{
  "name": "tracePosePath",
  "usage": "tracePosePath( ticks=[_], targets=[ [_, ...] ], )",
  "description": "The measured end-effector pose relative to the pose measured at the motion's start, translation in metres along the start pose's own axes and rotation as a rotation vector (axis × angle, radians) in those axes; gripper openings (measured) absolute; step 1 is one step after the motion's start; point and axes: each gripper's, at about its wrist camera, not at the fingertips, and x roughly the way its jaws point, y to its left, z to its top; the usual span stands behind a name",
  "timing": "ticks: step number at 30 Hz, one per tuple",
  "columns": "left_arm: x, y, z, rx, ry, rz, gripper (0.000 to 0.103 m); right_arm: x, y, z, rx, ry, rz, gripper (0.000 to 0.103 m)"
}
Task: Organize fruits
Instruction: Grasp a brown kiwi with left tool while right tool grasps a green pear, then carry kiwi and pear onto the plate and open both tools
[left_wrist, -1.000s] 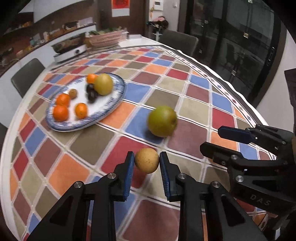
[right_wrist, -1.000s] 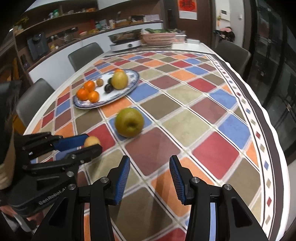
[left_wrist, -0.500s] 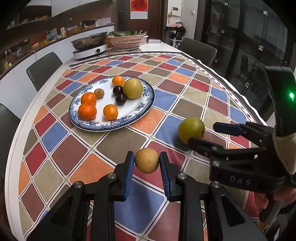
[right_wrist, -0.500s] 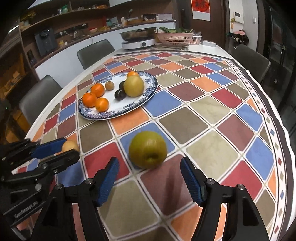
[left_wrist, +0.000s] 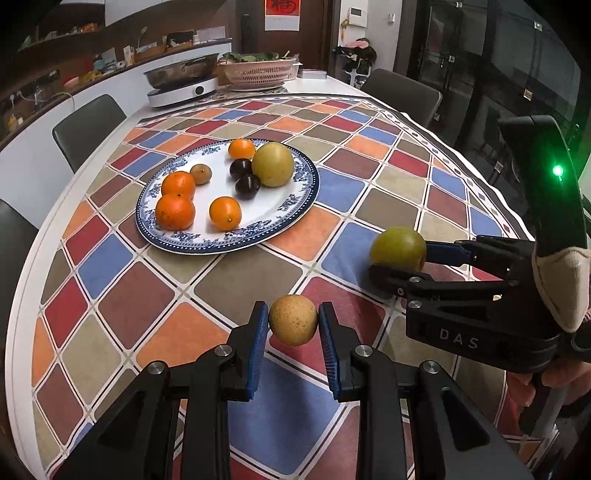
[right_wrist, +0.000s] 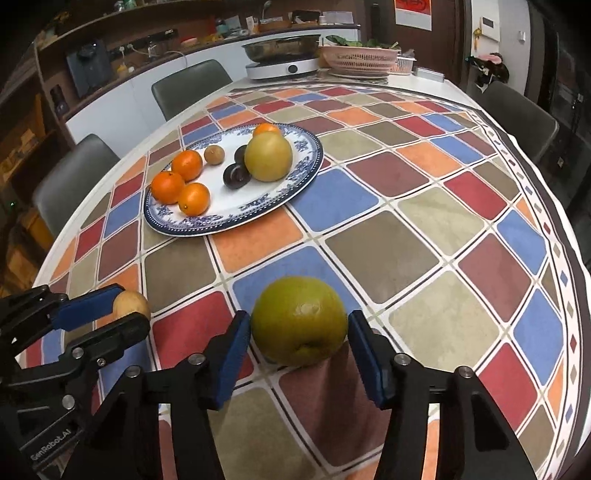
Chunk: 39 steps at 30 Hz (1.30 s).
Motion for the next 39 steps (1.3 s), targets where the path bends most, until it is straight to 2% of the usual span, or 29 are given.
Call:
tracePosePath(
  ticks=[15, 29, 39],
  targets=[
    [-0.009, 0.005, 0.001, -0.008, -0.018, -0.003, 0.028, -0.005, 0.005, 0.000, -0.003, -0.014, -0.013, 0.051],
    [-0.040, 0.020, 0.000, -0.039, -0.077, 0.001, 0.028, -0.048, 0.025, 0.007, -0.036, -0.105, -0.008, 0.051],
    [-0.070, 0.035, 0.020, -0.030, -0.153, 0.012, 0.028, -0.076, 0.043, 0.025, -0.061, -0.163, 0.006, 0.051]
  ],
)
